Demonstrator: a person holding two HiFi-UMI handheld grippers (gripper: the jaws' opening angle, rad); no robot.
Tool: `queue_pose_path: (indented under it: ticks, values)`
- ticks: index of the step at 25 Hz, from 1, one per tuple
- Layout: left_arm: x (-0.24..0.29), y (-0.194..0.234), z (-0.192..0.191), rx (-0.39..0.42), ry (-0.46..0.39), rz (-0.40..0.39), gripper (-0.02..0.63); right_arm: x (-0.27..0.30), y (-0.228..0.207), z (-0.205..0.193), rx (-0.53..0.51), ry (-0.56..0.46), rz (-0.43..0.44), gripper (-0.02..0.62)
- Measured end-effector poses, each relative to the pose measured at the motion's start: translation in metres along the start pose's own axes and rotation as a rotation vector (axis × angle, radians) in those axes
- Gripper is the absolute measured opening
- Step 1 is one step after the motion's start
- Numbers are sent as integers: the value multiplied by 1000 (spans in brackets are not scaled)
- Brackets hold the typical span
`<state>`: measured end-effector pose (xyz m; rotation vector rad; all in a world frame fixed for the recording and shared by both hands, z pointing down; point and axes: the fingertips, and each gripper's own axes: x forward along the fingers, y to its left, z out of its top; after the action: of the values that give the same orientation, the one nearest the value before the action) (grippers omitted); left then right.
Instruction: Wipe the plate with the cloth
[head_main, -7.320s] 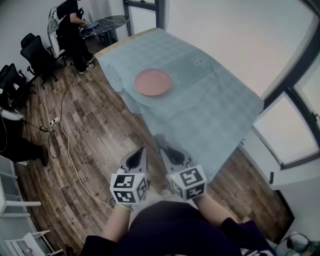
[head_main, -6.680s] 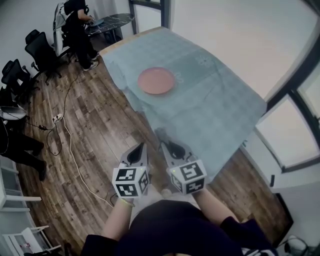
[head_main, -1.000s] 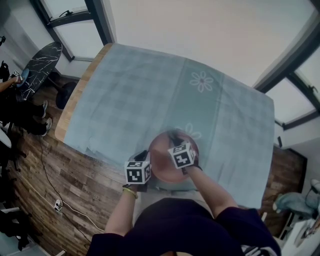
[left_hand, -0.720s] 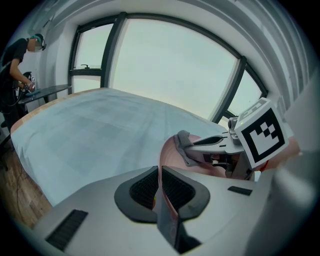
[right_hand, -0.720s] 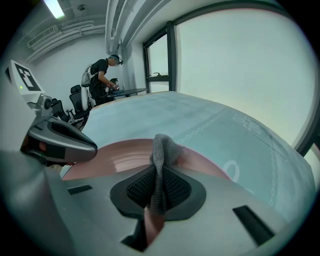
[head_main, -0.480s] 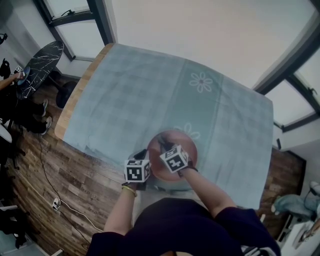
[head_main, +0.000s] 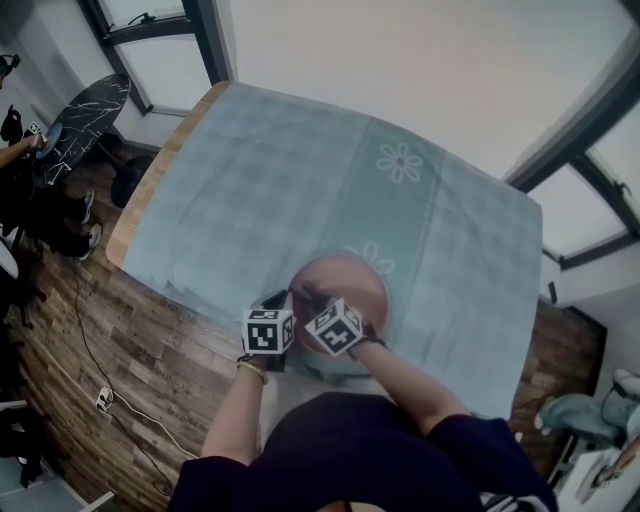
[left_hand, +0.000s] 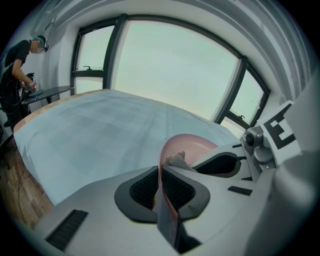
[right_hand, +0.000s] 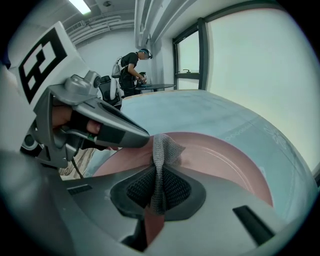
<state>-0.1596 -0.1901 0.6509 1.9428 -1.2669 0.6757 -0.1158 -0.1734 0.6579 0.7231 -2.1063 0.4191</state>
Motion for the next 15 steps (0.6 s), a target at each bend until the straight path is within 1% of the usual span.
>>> queue_pose_path:
  ticks: [3, 11, 15]
  values:
    - [0, 1, 0, -6, -5, 11, 35, -1, 12, -4, -32, 9, 38, 34]
    - [-1, 0, 0, -34, -21, 36, 35, -11, 35, -18, -95, 32, 105, 34]
    - [1, 0, -2, -29, -12, 49, 35, -14, 46, -25, -145, 46, 146, 34]
